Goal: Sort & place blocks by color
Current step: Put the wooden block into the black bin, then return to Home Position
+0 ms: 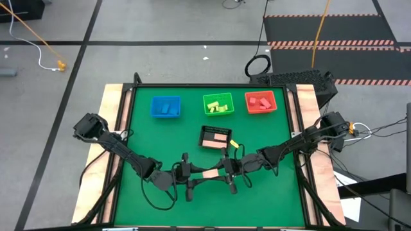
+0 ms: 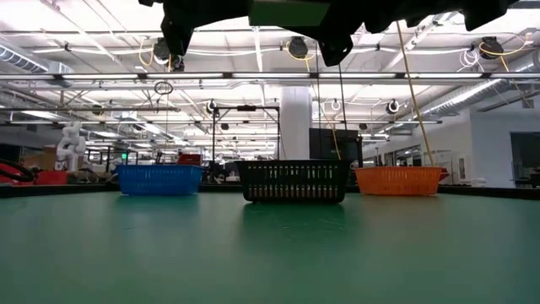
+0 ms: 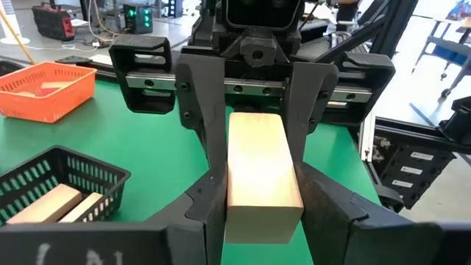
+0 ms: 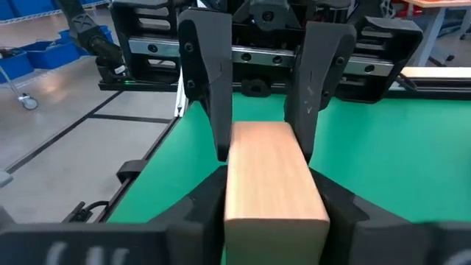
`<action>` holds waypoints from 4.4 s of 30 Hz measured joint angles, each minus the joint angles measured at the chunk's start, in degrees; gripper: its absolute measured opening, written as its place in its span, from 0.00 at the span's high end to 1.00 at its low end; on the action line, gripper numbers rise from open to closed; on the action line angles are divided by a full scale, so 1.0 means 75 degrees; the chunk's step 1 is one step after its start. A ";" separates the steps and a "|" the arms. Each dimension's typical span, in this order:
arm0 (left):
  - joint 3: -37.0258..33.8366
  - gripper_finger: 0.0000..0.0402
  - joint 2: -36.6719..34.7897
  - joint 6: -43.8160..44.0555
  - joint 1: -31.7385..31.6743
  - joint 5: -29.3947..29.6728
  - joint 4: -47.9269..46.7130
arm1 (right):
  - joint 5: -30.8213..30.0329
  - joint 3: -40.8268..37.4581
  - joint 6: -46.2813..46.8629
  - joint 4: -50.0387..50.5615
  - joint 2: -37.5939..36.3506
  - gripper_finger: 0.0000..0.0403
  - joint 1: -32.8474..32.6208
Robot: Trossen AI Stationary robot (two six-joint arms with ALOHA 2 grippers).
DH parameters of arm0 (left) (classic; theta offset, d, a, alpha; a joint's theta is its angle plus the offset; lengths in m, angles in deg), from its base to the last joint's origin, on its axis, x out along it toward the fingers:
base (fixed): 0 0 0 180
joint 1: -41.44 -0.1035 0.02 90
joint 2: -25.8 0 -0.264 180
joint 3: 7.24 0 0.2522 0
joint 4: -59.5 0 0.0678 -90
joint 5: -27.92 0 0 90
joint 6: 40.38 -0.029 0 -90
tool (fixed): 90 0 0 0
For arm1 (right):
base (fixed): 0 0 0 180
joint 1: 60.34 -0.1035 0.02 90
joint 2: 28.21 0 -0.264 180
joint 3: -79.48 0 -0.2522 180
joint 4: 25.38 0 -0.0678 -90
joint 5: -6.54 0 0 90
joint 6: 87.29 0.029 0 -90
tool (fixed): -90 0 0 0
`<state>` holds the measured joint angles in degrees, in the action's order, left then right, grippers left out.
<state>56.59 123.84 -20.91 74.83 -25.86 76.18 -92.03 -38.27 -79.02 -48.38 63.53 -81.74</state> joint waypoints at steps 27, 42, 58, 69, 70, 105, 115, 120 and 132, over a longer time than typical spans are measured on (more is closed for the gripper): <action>-0.0012 0.67 0.0057 -0.0662 -0.2889 -0.1033 -0.1296 | 0.0094 0.0020 0.1090 0.5901 -0.3631 0.19 0.0119; 0.0003 0.67 0.0294 -0.0723 -0.3975 -0.1905 -0.1342 | -0.0484 -0.0634 0.0656 0.6245 -0.3678 0.19 0.0114; 0.0006 0.18 -0.0411 -0.0272 -0.3832 -0.1899 -0.1519 | -0.0659 -0.0769 0.0328 0.6283 -0.3935 0.19 0.0114; 0.0012 0.16 -0.2849 -0.0556 -0.3744 -0.1644 -0.4729 | -0.0689 -0.1327 0.0005 0.6191 -0.4961 0.19 0.0406; 0.0012 0.16 -0.3037 -0.0462 -0.3715 -0.1513 -0.5056 | -0.0683 -0.1502 0.0026 0.6072 -0.5045 0.19 0.0462; 0.0009 0.16 -0.7334 0.2389 -0.2512 0.0377 -1.0300 | -0.0025 -0.6095 0.0925 0.0235 -0.6242 0.19 0.0644; -0.0027 0.16 -0.7329 0.3286 -0.2442 0.0379 -1.0833 | -0.0034 -0.6327 0.0714 0.0268 -0.6245 0.19 0.0644; -0.0673 0.16 -0.7327 0.3636 -0.2339 0.0305 -1.0321 | -0.0037 -0.6336 0.0632 0.0365 -0.6245 0.19 0.0644; -0.4349 0.16 -0.7324 0.1850 -0.1985 -0.0767 -0.2879 | -0.0048 -0.6347 0.0542 0.0362 -0.6245 0.19 0.0644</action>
<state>23.97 68.91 -7.03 59.95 -31.62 54.59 -92.39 -85.88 -74.95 -45.67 16.69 -76.91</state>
